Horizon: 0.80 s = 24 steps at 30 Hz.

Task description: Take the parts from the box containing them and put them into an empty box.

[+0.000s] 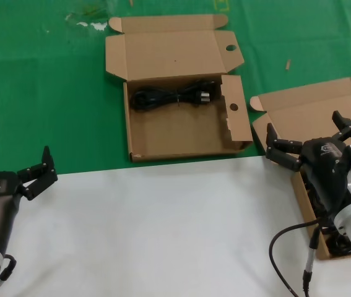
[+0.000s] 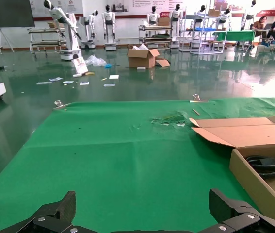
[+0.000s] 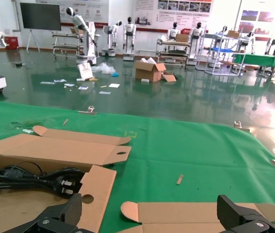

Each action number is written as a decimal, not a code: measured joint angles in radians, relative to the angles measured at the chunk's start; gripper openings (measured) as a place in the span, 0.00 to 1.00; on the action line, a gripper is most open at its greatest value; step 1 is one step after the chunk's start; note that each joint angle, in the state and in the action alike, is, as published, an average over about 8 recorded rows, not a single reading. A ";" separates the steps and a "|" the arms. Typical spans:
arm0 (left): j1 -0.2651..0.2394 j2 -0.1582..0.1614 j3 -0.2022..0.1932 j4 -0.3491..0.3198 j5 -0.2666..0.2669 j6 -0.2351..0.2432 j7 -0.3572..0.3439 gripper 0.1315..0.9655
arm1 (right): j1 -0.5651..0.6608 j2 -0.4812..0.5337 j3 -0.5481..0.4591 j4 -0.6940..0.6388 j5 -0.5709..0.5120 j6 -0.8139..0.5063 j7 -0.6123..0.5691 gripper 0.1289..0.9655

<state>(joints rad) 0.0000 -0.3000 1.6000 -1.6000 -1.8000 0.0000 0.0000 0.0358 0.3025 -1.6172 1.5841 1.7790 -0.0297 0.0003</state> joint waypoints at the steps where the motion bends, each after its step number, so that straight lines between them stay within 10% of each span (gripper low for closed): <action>1: 0.000 0.000 0.000 0.000 0.000 0.000 0.000 1.00 | 0.000 0.000 0.000 0.000 0.000 0.000 0.000 1.00; 24: 0.000 0.000 0.000 0.000 0.000 0.000 0.000 1.00 | 0.000 0.000 0.000 0.000 0.000 0.000 0.000 1.00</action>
<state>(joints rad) 0.0000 -0.3000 1.6000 -1.6000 -1.8000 0.0000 0.0000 0.0358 0.3025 -1.6172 1.5841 1.7790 -0.0297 0.0003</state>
